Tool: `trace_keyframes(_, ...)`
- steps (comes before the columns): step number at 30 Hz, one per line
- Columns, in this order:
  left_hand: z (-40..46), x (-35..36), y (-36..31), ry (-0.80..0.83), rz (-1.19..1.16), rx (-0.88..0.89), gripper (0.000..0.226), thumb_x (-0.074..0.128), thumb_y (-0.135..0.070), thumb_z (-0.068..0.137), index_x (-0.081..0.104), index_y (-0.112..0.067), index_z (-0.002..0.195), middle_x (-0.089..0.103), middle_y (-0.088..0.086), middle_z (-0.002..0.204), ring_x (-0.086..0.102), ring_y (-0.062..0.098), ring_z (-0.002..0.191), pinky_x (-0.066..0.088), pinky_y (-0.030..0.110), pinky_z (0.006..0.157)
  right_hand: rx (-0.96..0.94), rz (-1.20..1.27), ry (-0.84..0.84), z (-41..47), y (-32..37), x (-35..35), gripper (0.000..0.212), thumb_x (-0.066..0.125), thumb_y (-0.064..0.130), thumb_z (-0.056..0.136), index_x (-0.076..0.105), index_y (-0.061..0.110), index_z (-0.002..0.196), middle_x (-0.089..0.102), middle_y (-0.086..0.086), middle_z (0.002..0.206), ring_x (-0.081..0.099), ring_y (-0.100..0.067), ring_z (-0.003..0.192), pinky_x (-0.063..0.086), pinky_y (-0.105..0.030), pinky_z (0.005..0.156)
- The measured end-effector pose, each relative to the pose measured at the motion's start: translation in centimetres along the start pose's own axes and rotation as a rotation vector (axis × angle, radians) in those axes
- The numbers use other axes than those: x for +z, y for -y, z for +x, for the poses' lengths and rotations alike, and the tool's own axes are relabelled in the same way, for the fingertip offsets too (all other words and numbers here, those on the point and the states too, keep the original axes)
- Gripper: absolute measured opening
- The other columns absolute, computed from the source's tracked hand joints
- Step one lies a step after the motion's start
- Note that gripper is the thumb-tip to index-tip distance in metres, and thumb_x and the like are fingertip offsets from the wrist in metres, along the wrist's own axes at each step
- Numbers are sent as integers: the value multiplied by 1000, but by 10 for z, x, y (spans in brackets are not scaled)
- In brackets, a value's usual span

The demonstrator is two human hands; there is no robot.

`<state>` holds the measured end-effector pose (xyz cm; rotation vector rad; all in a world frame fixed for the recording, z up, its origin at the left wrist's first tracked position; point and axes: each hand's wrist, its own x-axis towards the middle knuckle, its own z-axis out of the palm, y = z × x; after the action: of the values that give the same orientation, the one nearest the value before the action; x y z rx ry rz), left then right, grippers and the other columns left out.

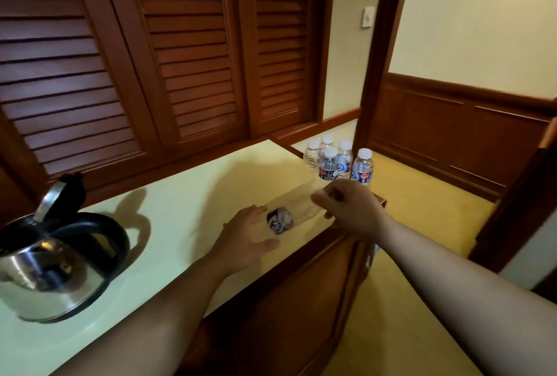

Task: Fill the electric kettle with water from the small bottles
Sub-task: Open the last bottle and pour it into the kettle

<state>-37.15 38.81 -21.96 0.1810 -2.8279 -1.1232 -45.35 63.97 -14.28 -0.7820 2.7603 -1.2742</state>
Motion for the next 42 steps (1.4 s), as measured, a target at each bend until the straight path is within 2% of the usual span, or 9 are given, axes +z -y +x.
trace_keyframes(2, 8, 7, 16, -12, 143, -72, 86, 67, -73, 79, 41, -36, 152, 43, -9, 158, 43, 21, 146, 30, 60, 122, 32, -34, -83, 9, -7, -15, 28, 70, 42, 94, 69, 15, 86, 74, -3, 74, 71, -13, 61, 62, -34, 58)
trace_keyframes(5, 8, 18, 34, -23, 342, -108, 77, 53, -73, 91, 43, -31, 154, 37, -2, 165, 33, 22, 152, 18, 52, 127, 71, -169, -176, 28, -12, -37, 28, 73, 35, 88, 69, 10, 79, 71, -10, 71, 71, -25, 66, 61, -47, 63)
trace_keyframes(7, 8, 20, 37, -35, 387, -96, 72, 47, -71, 95, 45, -31, 155, 35, 0, 167, 32, 22, 153, 18, 50, 127, 118, -232, -175, 40, -12, -51, 25, 73, 32, 88, 70, 8, 82, 71, -12, 76, 71, -27, 71, 60, -45, 65)
trace_keyframes(20, 9, 21, 41, -49, 349, -88, 63, 53, -60, 99, 50, -30, 154, 34, 0, 168, 26, 20, 157, 14, 46, 129, 247, -567, -13, 97, -18, -63, 27, 71, 33, 90, 70, 6, 90, 71, -12, 83, 70, -26, 76, 64, -41, 69)
trace_keyframes(24, 10, 22, 46, -42, 351, -96, 62, 54, -60, 98, 50, -31, 153, 33, -1, 169, 25, 18, 157, 13, 46, 129, 280, -568, -21, 100, -24, -59, 26, 69, 33, 91, 64, 8, 89, 68, -12, 85, 65, -24, 72, 50, -31, 51)
trace_keyframes(27, 9, 22, 44, -54, 336, -104, 60, 56, -57, 99, 51, -31, 153, 33, -2, 169, 24, 18, 158, 13, 45, 129, 276, -571, -26, 102, -26, -57, 21, 65, 28, 93, 63, 8, 85, 66, -10, 83, 63, -23, 70, 43, -28, 50)
trace_keyframes(32, 8, 20, 43, -44, 309, -108, 66, 53, -64, 94, 52, -32, 152, 34, -3, 168, 24, 18, 158, 13, 45, 129, 255, -581, -40, 107, -30, -57, 20, 67, 27, 93, 67, 6, 94, 65, -8, 84, 62, -22, 73, 47, -28, 54)
trace_keyframes(38, 8, 18, 42, -19, 286, -122, 79, 42, -68, 82, 52, -33, 152, 34, -4, 168, 24, 16, 158, 11, 44, 128, 231, -587, -46, 111, -34, -54, 30, 70, 24, 92, 68, 6, 116, 68, -10, 100, 66, -24, 85, 61, -32, 73)
trace_keyframes(42, 8, 19, 43, -32, 299, -116, 66, 54, -62, 92, 53, -32, 151, 34, -3, 168, 25, 17, 157, 11, 44, 128, 216, -614, -49, 112, -34, -56, 27, 68, 29, 91, 70, 7, 107, 64, -7, 89, 63, -20, 78, 59, -31, 65)
